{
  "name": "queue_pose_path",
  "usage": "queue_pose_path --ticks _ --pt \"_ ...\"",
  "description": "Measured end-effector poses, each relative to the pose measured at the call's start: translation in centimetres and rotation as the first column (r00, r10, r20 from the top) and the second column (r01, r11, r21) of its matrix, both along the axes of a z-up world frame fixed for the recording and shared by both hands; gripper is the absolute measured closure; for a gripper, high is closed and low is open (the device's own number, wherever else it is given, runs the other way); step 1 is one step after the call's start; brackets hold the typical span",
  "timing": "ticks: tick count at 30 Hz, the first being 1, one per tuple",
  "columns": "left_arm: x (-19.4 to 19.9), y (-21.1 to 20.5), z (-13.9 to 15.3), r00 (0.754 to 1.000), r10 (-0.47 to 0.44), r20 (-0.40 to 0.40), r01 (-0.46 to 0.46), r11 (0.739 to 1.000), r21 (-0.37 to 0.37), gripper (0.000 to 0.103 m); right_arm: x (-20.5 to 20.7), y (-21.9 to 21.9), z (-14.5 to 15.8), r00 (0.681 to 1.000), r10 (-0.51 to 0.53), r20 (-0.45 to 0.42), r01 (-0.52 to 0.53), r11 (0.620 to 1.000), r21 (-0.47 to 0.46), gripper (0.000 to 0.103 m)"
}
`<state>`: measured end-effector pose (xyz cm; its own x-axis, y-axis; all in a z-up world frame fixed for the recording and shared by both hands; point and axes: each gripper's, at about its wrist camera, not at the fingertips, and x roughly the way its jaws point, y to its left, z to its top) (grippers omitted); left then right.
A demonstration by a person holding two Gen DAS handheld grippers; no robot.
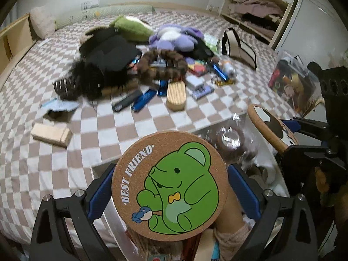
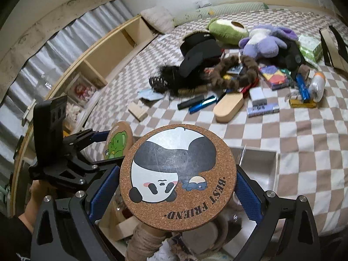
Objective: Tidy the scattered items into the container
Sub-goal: 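Lift and carry both cork coasters over the white box with both tools, then lower both tools into the box and open them to release the coasters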
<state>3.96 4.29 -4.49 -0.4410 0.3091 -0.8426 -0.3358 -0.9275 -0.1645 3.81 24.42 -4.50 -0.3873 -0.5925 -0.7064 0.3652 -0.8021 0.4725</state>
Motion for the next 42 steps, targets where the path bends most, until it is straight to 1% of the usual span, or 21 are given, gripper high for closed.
queue_pose_path --ticks 7,12,18,24,28,37,42 --pt "1.4 0.0 -2.3 0.997 -0.004 0.075 0.006 1.000 -0.025 0.004 1.4 -0.9 -1.9 0.998 0.027 0.050 -0.029 0.999 0.027 0.004" --pt "2.2 0.0 -3.2 0.995 -0.008 0.100 0.011 0.999 -0.031 0.004 2.4 -1.0 -2.8 0.997 0.025 0.071 -0.029 0.998 0.051 0.004" --pt "3.0 0.3 -3.5 0.994 -0.019 0.104 0.022 0.999 -0.035 0.004 3.8 -1.0 -3.1 0.998 0.025 0.054 -0.029 0.996 0.085 0.004" --pt "3.2 0.3 -3.9 0.994 -0.015 0.112 0.019 0.999 -0.035 0.004 4.8 -0.9 -3.7 0.998 0.024 0.066 -0.030 0.995 0.100 0.004" --pt "3.2 0.5 -4.3 0.992 -0.015 0.125 0.021 0.999 -0.045 0.004 5.1 -1.1 -3.9 0.997 0.032 0.067 -0.040 0.992 0.122 0.004" --pt "3.1 0.5 -5.3 0.988 0.013 0.151 0.001 0.996 -0.089 0.004 5.4 -1.4 -4.1 0.997 0.042 0.072 -0.052 0.990 0.133 0.004" --pt "3.2 0.5 -5.2 0.988 0.014 0.153 -0.001 0.996 -0.086 0.003 5.3 -1.3 -4.1 0.997 0.030 0.073 -0.040 0.990 0.139 0.004"
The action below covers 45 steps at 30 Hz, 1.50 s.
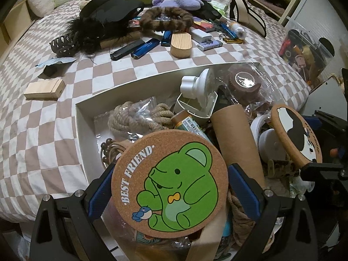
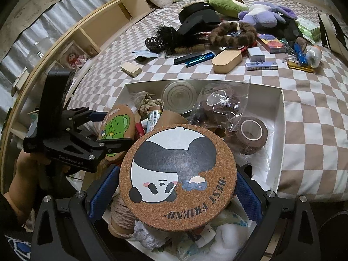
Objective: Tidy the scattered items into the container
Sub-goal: 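Lower both tools into the box and open them to release the coasters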
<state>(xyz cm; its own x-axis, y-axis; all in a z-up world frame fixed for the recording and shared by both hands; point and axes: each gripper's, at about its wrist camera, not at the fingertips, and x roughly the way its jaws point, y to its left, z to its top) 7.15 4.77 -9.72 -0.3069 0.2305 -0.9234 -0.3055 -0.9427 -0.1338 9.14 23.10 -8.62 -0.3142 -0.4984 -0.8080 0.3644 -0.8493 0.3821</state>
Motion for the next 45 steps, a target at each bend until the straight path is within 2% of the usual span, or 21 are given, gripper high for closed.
queue_pose_path --ticks 5,9,14,32,39,45 --pt "0.0 0.1 0.1 1.000 -0.002 -0.009 0.002 1.000 -0.001 0.000 0.0 -0.1 -0.2 1.000 -0.009 -0.002 0.009 1.000 0.028 0.004" --pt "0.1 0.2 0.2 1.000 -0.001 -0.020 0.001 1.000 -0.006 0.000 -0.1 -0.1 -0.4 1.000 -0.011 0.008 0.010 0.999 0.032 0.000" --pt "0.1 0.1 0.5 1.000 -0.001 -0.027 0.001 1.000 -0.004 0.000 -0.1 0.0 -0.4 1.000 -0.015 0.008 0.015 0.999 0.036 0.000" --pt "0.0 -0.3 2.8 0.991 0.008 -0.133 -0.012 1.000 -0.026 0.000 -0.9 1.4 0.4 0.994 -0.101 -0.034 0.102 0.995 0.025 0.000" --pt "0.7 -0.1 4.5 0.982 0.020 -0.187 -0.020 1.000 0.005 0.000 -0.9 1.6 0.9 0.992 -0.117 -0.049 0.117 0.993 -0.011 0.000" --pt "1.7 -0.1 5.9 0.967 0.053 -0.251 -0.046 0.998 0.031 0.000 -0.1 1.1 2.3 0.986 -0.113 -0.123 0.104 0.991 -0.080 0.000"
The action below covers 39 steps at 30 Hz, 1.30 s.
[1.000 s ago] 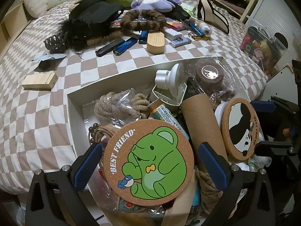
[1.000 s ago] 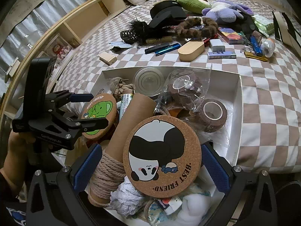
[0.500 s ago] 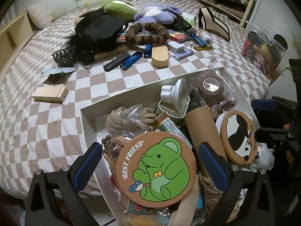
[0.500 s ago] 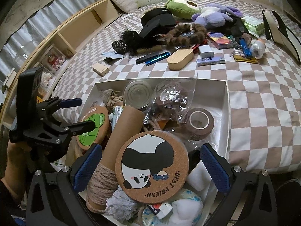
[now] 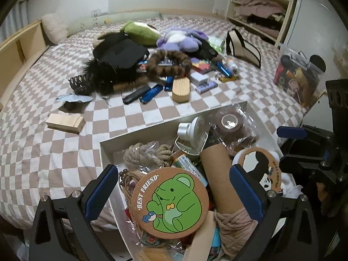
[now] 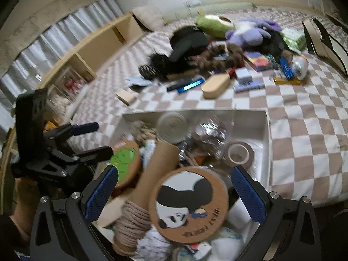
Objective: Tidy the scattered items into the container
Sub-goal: 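Lower both tools into the box and open them to release the coasters, then raise both open tools up from the box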
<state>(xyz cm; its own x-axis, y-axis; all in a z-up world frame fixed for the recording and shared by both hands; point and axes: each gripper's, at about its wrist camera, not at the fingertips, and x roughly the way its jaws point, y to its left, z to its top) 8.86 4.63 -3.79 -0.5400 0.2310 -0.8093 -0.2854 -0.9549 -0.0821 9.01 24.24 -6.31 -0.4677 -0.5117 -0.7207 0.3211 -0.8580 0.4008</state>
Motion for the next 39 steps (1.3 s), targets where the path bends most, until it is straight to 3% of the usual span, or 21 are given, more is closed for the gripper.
queue_pose_path --ticks 8,17,28,39 --pt "1.4 -0.1 0.9 0.997 0.031 -0.067 -0.030 0.999 0.017 0.000 1.1 -0.5 1.4 0.991 -0.013 -0.131 0.019 0.999 0.047 0.000" --pt "3.0 -0.1 1.8 0.982 0.076 -0.176 -0.081 0.996 -0.024 0.000 2.2 -0.7 2.2 0.969 -0.042 -0.242 0.073 0.990 0.120 0.000" --pt "3.8 -0.2 2.1 0.974 0.093 -0.208 -0.097 0.995 -0.007 0.000 3.1 -0.7 2.4 0.933 -0.080 -0.350 0.156 0.968 0.195 0.000" --pt "4.3 -0.2 2.4 0.966 0.103 -0.239 -0.110 0.994 -0.013 0.000 3.0 0.1 2.7 0.924 -0.119 -0.364 0.194 0.965 0.177 0.000"
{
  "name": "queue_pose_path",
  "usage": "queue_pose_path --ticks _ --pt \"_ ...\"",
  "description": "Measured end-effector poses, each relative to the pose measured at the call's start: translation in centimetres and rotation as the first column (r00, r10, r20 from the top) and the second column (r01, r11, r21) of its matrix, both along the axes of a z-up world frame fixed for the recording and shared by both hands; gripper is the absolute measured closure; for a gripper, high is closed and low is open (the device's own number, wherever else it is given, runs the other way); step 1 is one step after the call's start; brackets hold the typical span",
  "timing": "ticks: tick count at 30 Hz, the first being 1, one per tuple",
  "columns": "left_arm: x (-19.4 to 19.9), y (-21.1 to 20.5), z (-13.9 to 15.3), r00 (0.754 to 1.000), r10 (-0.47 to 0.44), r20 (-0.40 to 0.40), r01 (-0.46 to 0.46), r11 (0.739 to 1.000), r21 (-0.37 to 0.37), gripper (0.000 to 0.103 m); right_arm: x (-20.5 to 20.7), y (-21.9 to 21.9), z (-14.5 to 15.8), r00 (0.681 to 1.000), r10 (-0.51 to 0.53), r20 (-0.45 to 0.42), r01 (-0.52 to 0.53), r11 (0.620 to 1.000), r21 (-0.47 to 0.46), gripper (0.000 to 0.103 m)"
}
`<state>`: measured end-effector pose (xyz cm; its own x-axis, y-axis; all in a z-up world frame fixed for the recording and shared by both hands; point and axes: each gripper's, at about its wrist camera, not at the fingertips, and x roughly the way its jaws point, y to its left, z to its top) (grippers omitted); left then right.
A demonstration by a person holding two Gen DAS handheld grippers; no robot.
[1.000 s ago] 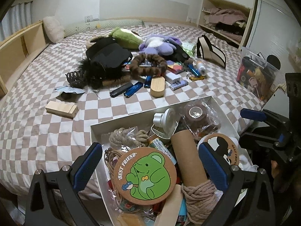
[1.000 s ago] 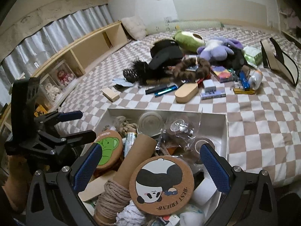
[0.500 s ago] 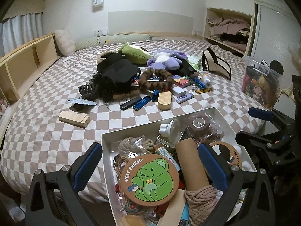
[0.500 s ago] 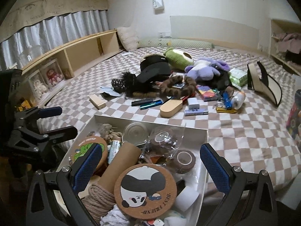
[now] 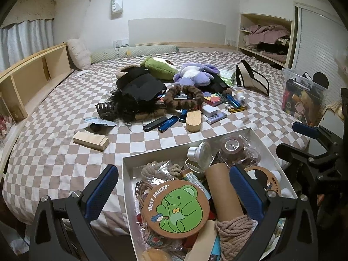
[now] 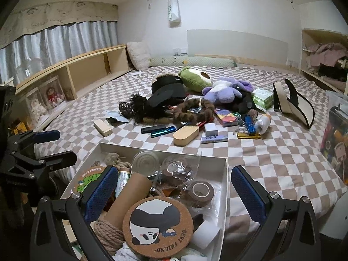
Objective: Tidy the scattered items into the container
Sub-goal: 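Raise both open tools up from the box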
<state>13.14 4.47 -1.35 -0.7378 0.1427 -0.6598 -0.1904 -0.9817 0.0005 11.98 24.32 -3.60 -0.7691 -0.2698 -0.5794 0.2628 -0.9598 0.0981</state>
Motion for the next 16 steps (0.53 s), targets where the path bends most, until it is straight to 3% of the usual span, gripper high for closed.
queue_pose_path --ticks 16 --pt "0.02 0.17 -0.22 1.000 -0.018 -0.009 0.018 1.000 -0.015 0.000 0.04 -0.07 -0.07 1.000 -0.004 0.001 0.004 1.000 0.014 0.000"
